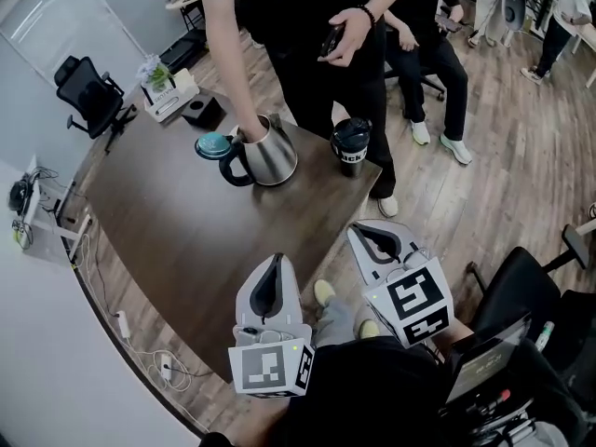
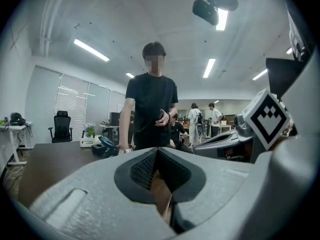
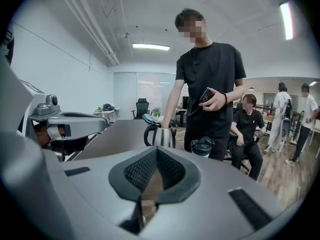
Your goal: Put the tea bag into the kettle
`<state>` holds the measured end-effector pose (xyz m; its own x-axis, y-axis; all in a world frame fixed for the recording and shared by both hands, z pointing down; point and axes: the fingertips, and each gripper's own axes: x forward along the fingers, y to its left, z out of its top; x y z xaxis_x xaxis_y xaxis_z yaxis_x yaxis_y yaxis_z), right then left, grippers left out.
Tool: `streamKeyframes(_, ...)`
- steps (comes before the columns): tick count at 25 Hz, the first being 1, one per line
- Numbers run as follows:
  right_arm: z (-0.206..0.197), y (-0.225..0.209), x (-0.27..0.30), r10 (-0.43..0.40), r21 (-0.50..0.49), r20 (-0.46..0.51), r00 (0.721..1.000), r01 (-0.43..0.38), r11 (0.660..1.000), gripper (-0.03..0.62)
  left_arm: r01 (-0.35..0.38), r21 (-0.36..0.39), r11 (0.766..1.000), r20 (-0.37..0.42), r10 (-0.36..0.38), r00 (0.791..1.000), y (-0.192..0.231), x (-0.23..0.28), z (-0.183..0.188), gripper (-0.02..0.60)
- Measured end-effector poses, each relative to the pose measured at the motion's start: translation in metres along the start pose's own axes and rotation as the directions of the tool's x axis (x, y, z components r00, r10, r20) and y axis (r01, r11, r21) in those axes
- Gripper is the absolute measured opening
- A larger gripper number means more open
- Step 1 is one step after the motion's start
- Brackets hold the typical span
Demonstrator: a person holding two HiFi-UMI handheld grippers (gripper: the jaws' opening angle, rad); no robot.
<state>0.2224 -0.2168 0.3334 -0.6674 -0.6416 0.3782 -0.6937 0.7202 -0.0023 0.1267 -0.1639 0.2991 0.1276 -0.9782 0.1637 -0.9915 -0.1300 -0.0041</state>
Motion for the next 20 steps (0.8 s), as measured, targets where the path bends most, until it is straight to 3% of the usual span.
streamKeyframes(11, -0.031, 0.032, -0.09, -0.004, 0.026, 0.05, 0.999, 0.003, 1.0, 0.009, -0.016, 0.027, 1.0, 0.013, 0.016, 1.0, -0.05, -0.085, -0.006, 0.005)
streamKeyframes(20, -0.028, 0.05, -0.107, -0.012, 0.006, 0.045, 0.999, 0.011, 1.0, 0.009, -0.018, 0.026, 1.0, 0.028, 0.017, 0.999, -0.051, -0.107, -0.001, 0.005)
